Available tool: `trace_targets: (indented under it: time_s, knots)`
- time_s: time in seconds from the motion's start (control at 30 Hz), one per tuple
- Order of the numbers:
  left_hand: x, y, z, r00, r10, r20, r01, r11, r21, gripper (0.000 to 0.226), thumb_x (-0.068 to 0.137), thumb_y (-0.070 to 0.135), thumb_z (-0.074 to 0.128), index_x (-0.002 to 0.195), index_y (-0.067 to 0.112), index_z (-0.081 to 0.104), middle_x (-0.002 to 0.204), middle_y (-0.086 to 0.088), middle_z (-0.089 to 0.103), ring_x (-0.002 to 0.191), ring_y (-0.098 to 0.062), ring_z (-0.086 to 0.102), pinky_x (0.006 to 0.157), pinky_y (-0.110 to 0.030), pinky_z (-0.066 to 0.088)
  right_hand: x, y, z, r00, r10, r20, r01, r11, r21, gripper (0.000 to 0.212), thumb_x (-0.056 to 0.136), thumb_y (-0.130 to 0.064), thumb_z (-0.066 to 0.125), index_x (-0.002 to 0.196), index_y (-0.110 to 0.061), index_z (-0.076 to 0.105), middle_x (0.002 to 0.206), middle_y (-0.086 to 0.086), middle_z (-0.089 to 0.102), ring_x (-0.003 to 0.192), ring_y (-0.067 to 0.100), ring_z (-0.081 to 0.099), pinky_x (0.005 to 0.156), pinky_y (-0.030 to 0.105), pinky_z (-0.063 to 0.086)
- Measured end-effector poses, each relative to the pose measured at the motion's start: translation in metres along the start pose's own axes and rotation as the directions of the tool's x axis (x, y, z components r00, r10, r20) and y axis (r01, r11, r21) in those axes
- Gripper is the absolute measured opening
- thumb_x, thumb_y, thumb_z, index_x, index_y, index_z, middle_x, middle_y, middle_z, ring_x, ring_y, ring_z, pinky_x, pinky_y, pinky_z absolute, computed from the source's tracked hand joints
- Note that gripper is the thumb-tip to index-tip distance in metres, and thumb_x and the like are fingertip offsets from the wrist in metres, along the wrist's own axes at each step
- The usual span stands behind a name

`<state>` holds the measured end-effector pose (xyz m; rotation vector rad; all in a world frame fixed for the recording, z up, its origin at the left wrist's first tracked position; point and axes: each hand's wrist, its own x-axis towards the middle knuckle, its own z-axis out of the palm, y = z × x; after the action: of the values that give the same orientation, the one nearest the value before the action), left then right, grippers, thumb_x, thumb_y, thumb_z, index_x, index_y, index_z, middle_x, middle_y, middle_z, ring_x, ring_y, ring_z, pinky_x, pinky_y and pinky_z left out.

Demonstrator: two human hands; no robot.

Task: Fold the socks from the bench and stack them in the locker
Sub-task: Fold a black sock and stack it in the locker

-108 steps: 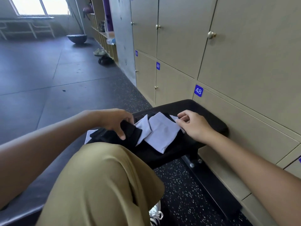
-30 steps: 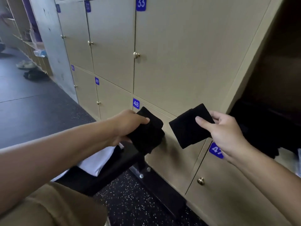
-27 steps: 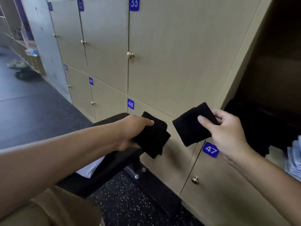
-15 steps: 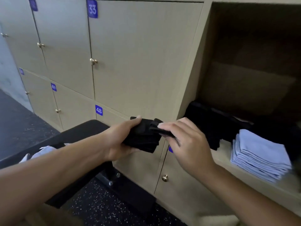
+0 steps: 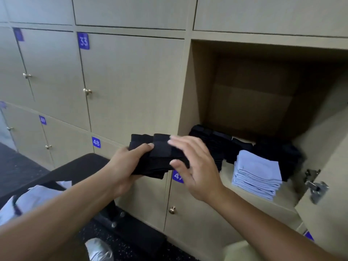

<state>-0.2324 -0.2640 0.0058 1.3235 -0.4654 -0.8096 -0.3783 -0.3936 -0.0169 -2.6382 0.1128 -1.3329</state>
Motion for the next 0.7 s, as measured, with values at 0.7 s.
trace_targets:
  time_s: [0.7]
  knots:
    - [0.05, -0.068, 0.008, 0.995, 0.051, 0.081, -0.051, 0.999, 0.0, 0.021, 0.095, 0.019, 0.07, 0.113, 0.01, 0.066, 0.1, -0.013, 0.078, 0.081, -0.03, 0.078, 0.054, -0.035, 0.061, -0.009, 0.021, -0.006, 0.652, 0.741, 0.158, -0.74, 0.579, 0.343, 0.012, 0.087, -0.008, 0.075, 0.093, -0.018, 0.076, 0.095, -0.009, 0.074, 0.094, -0.001, 0.065, 0.085, 0.01, 0.048]
